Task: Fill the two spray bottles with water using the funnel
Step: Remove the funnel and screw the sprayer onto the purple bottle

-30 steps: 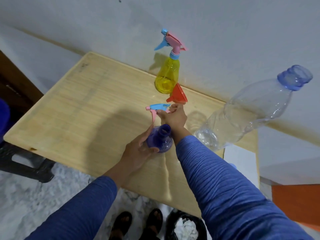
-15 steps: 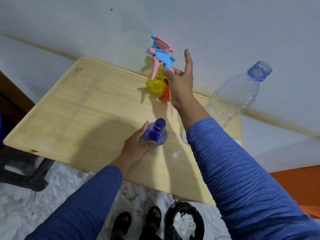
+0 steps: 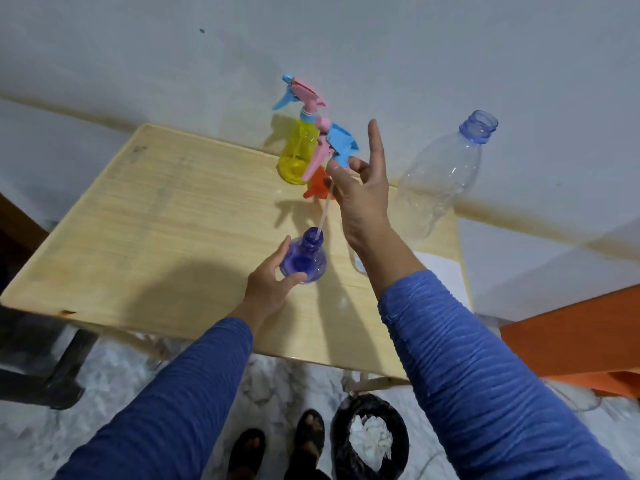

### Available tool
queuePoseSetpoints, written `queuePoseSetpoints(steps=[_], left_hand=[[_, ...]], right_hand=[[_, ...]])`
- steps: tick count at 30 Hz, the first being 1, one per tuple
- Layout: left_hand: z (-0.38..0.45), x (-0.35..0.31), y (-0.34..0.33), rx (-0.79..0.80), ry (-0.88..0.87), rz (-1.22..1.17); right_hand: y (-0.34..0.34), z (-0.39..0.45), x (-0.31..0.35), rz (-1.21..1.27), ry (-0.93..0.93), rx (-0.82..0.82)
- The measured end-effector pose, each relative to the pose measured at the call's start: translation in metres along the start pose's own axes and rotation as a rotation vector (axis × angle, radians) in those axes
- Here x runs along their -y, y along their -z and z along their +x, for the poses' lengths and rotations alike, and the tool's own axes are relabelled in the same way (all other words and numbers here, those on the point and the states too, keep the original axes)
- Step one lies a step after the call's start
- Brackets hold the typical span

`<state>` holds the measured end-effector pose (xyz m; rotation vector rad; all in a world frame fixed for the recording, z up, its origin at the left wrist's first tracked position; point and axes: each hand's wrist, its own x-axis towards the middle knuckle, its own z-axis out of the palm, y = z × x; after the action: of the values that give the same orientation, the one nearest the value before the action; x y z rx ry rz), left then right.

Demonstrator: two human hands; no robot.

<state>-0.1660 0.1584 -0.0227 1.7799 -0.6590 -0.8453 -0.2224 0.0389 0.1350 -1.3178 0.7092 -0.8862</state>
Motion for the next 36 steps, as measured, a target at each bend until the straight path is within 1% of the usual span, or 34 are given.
queuePoseSetpoints(steps=[3,5,9,14,17,21,23,28,31,33,36], left_hand=[[0.001,0.003,-0.001,0.002,-0.001,-0.026],[0.002,0.004,-0.001,-0.002,-0.005,-0.03],[0.002,0.004,-0.001,-0.015,-0.013,-0.012],[0.003,0.004,-0.002,-0.027,-0.029,0.0],[0.003,0.004,-0.002,-0.025,-0.042,0.011],[0.002,0.003,-0.001,-0.026,-0.044,0.02],[0.002,0.002,-0.001,-0.027,-0.045,0.028],[0.004,0.004,-0.003,-0.02,-0.039,-0.009],[0.005,0.005,-0.003,-0.012,-0.043,-0.02],[0.005,0.005,-0.002,-0.013,-0.052,-0.014],[0.005,0.007,-0.002,-0.015,-0.057,-0.017]], right_hand=[[0.005,-0.01,-0.018,-0.098,0.031,-0.008],[0.01,-0.018,-0.032,-0.246,0.071,0.009],[0.016,-0.031,-0.06,-0.53,0.097,0.105],[0.023,-0.028,-0.068,-0.695,0.15,0.218],[0.023,-0.029,-0.07,-0.697,0.153,0.248],[0.034,-0.032,-0.069,-0.574,0.118,0.348],[0.037,-0.033,-0.068,-0.568,0.128,0.365],[0.027,-0.037,-0.078,-0.583,0.191,0.197],[0.026,-0.036,-0.082,-0.659,0.23,0.17],[0.03,-0.035,-0.079,-0.672,0.239,0.197],[0.036,-0.032,-0.07,-0.634,0.209,0.306]])
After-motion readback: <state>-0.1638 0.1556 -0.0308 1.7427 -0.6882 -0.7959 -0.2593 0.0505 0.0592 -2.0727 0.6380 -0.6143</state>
